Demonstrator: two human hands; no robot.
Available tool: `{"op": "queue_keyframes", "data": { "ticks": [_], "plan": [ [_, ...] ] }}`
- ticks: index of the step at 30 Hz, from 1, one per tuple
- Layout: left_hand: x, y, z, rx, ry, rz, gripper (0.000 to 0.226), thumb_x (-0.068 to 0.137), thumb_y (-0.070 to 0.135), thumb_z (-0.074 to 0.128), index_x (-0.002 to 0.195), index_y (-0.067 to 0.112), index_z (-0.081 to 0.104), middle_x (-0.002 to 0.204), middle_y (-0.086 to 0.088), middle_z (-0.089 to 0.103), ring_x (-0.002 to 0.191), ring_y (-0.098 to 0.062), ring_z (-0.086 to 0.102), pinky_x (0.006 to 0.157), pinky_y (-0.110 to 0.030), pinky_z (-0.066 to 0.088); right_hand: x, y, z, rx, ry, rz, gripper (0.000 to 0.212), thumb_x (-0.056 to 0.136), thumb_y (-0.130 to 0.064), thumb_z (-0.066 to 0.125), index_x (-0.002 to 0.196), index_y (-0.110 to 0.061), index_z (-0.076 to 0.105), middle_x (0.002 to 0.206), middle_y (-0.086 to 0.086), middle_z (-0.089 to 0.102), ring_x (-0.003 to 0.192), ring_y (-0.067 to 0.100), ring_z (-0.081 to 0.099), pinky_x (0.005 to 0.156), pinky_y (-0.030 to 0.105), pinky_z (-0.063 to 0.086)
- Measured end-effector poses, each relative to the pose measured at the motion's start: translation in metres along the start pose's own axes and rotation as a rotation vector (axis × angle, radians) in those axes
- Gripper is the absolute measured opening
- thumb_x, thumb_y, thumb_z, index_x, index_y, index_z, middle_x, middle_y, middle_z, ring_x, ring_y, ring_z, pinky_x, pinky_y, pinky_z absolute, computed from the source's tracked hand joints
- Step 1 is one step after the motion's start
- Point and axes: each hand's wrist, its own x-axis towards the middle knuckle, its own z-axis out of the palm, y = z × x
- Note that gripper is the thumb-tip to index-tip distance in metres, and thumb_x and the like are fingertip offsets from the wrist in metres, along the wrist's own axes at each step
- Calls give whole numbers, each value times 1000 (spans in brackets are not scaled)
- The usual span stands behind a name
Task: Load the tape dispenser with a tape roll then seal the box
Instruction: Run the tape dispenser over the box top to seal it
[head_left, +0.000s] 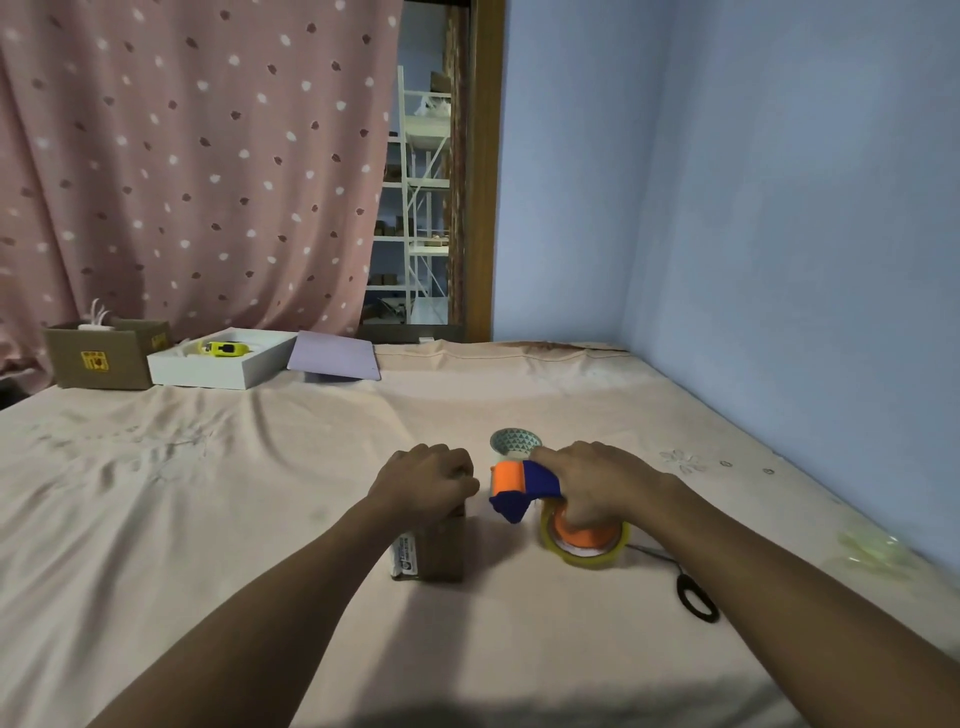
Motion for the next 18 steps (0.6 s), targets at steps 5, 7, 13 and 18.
{"op": "queue_keyframes", "data": {
  "ticks": [5,7,13,18],
  "plan": [
    [-2,2,0,-6,36,12,32,91,43,43,109,27,64,115,0,66,104,-24,56,86,-39,38,-1,-7,7,13,-6,-1,61,76,-25,62,133,-33,43,105,4,60,81,25,54,67,33,46],
    [-4,4,0,4,48,11,30,92,39,44,111,26,63,116,-2,66,105,-25,55,88,-40,38,1,-11,10,-7,-7,-11,55,76,-25,62,128,-30,45,108,6,61,79,26,53,67,33,45],
    [-4,4,-2,38,21,22,34,91,44,40,110,26,63,114,-1,65,102,-24,55,83,-38,36,1,-11,4,-65,-16,-15,50,77,-25,63,123,-30,44,106,5,61,80,25,53,67,34,46],
    [-5,3,-1,242,-30,84,62,87,47,16,124,20,57,132,-3,58,117,-31,51,88,-44,38,3,-26,0,-134,-40,-33,44,80,-25,63,121,-27,45,112,5,62,80,24,48,67,34,40]
  ]
}}
